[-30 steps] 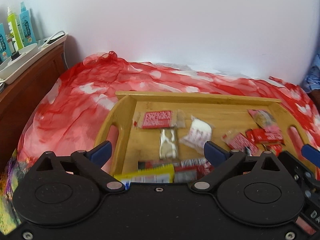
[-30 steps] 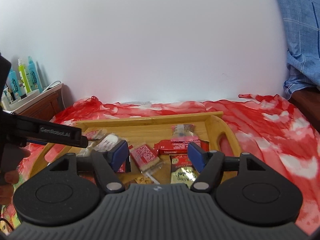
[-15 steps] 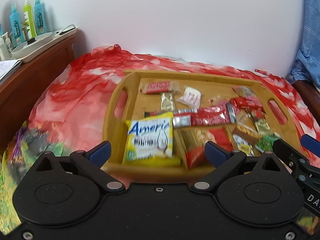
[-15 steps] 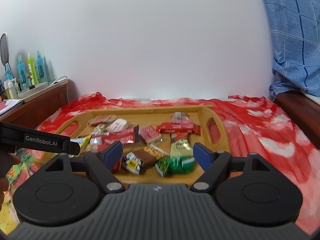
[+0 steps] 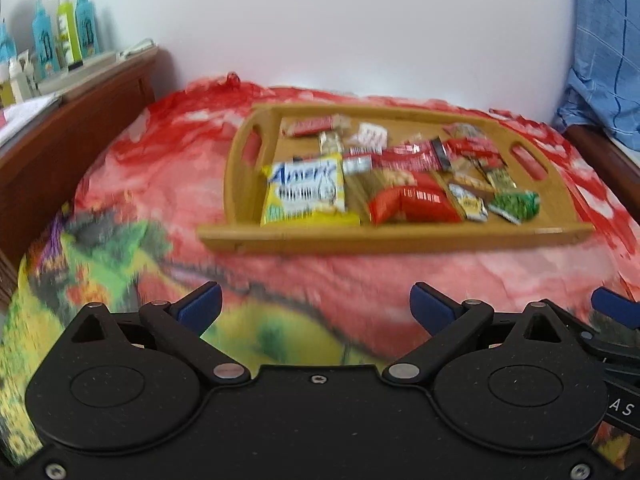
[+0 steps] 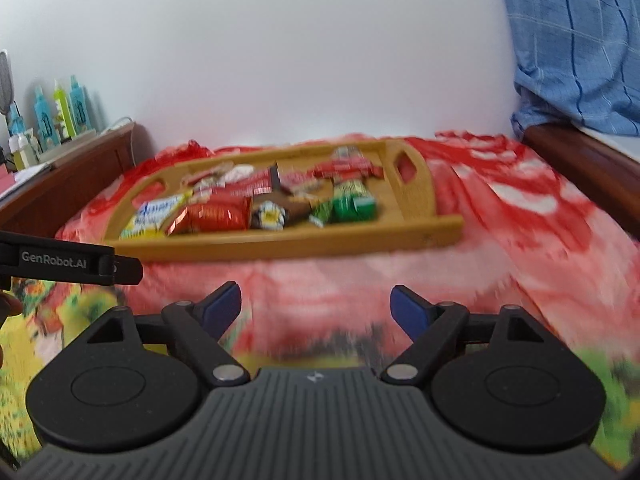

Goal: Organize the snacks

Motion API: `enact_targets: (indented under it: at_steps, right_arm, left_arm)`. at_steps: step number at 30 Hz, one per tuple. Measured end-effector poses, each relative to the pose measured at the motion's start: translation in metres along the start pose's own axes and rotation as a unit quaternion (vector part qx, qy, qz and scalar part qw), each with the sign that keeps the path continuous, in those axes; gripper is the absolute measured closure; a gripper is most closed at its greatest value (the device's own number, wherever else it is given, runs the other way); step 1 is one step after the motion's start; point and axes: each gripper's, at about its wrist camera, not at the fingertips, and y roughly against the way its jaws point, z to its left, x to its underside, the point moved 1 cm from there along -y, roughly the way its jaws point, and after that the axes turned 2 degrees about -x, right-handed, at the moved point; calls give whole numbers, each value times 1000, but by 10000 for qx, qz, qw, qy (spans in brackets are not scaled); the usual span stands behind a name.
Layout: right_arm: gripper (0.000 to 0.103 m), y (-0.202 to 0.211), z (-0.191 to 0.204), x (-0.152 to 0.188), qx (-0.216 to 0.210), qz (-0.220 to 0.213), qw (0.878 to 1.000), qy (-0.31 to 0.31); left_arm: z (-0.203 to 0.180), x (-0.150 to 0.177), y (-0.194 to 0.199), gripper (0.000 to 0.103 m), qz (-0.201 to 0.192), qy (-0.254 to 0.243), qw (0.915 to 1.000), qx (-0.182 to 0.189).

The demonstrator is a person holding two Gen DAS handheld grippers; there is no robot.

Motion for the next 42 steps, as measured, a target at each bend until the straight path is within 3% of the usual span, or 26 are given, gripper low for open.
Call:
enact_targets:
  at_steps: [9, 16, 42]
  right_arm:
    - [0, 12, -2, 28, 365, 346, 9985, -237]
    - [0, 7, 8, 38, 653, 414, 9967, 256]
    - [0, 3, -3, 37, 470, -112, 9987, -187]
  left_arm:
    - [8, 35, 0, 3, 220, -12, 9997, -65]
    - [10, 49, -5, 2, 244, -45, 9996, -94]
    - [14, 52, -7, 0, 251, -102, 9996, 41]
